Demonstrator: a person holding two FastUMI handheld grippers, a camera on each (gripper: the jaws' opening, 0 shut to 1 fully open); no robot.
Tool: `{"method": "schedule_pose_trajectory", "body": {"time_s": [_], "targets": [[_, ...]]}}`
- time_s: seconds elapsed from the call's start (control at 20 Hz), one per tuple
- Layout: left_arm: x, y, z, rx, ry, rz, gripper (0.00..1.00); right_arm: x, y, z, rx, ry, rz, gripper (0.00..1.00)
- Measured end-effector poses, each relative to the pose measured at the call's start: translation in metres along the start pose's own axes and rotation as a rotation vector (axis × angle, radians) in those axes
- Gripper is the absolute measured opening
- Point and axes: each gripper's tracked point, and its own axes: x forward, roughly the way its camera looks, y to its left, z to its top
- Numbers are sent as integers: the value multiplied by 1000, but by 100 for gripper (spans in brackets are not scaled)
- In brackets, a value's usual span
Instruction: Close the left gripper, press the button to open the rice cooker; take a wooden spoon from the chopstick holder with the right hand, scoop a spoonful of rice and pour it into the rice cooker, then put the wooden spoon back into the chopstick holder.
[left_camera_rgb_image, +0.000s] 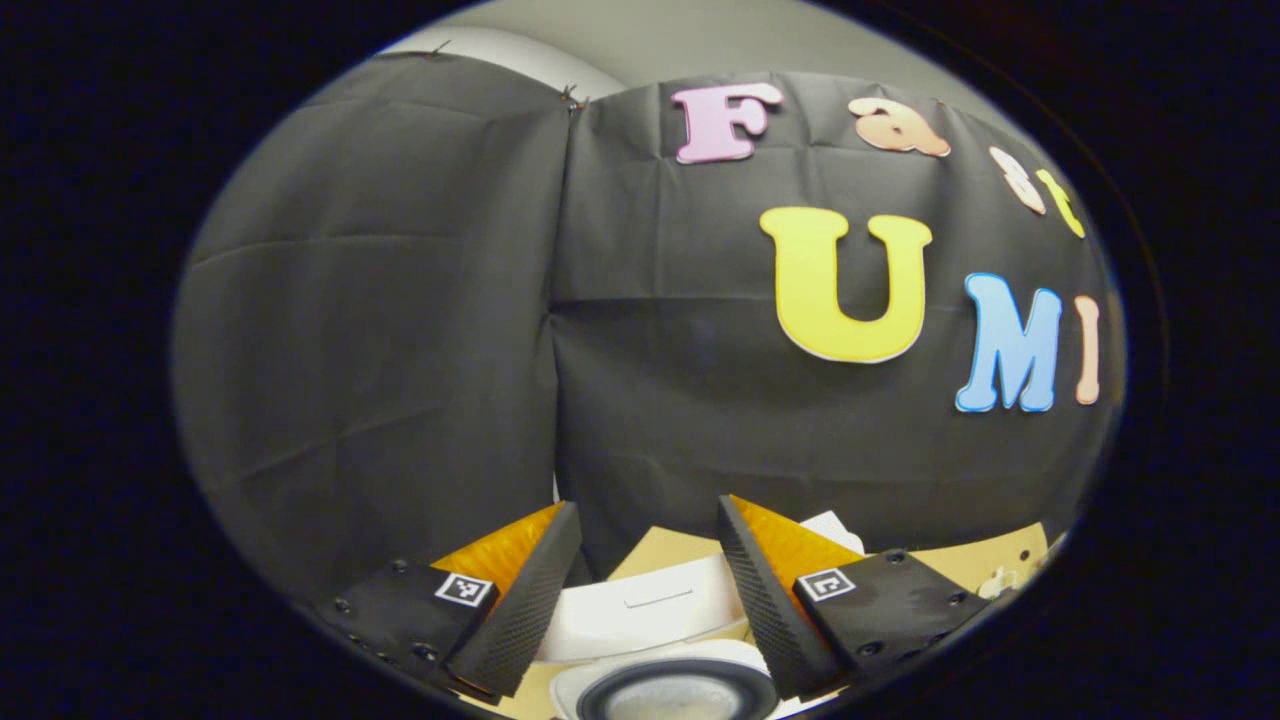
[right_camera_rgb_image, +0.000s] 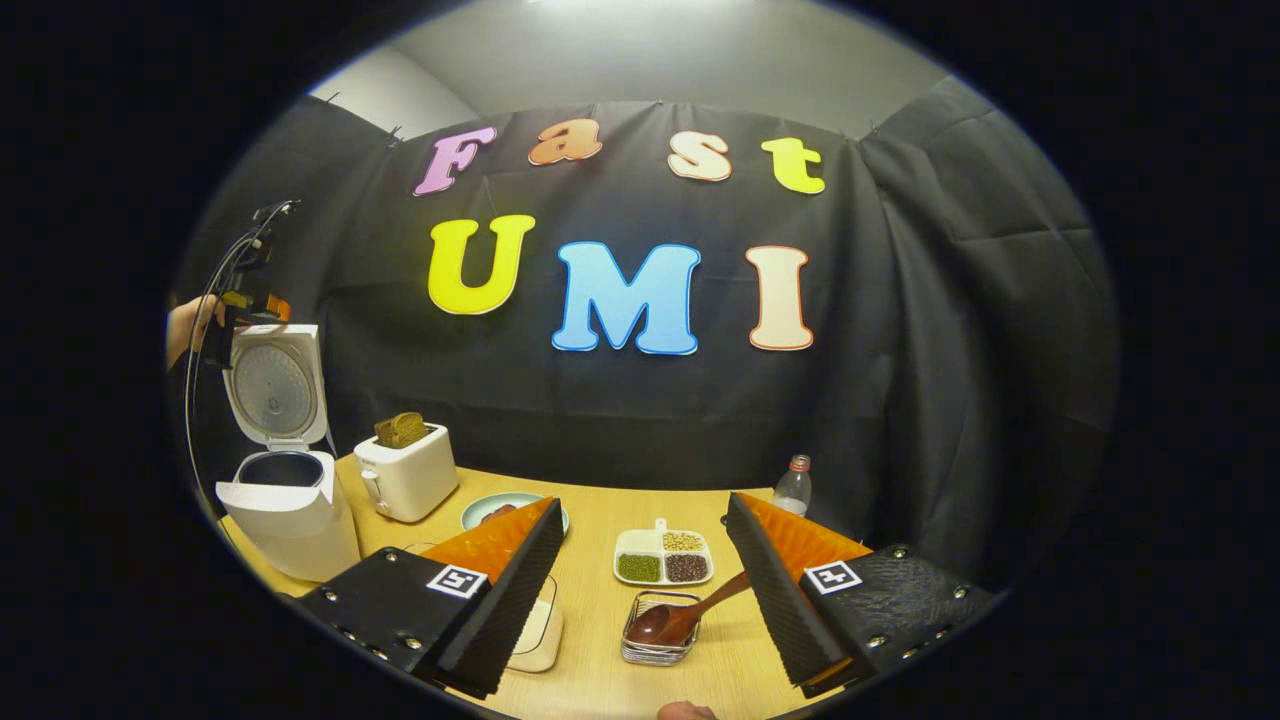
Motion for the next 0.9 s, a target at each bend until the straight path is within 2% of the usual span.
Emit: {"method": "schedule_pose_trajectory", "body": {"time_s": [0.1, 0.25, 0.3, 0.35, 0.4, 0.45, 0.55, 0.7, 0.9], "targets": [[-5, 2, -1, -27, -7, 2, 99, 1, 4, -2, 3, 5, 12, 100], [-28, -12, -10, -2, -20, -3, 96, 6, 10, 1, -8, -1, 36, 100], [-37, -16, -15, -12, -21, -5, 92, 8, 13, 2, -6, -5, 48, 100], [-43, -20, -17, -17, -28, -10, 99, 10, 16, 4, -4, -7, 61, 100], [-52, -23, -24, -17, -25, -13, 92, 12, 18, 3, -6, -7, 73, 100], [-61, -28, -31, -11, -23, -16, 95, 14, 19, 4, -12, -8, 84, 100], [-78, -37, -49, -7, -16, -22, 92, 15, 18, 9, -17, -18, 95, 100], [-104, -50, -78, -28, 1, -34, 99, 18, 20, 4, -10, -5, 121, 100], [-128, -67, -129, -32, 48, -49, 92, 18, 22, 2, -14, 3, 147, 100]]}}
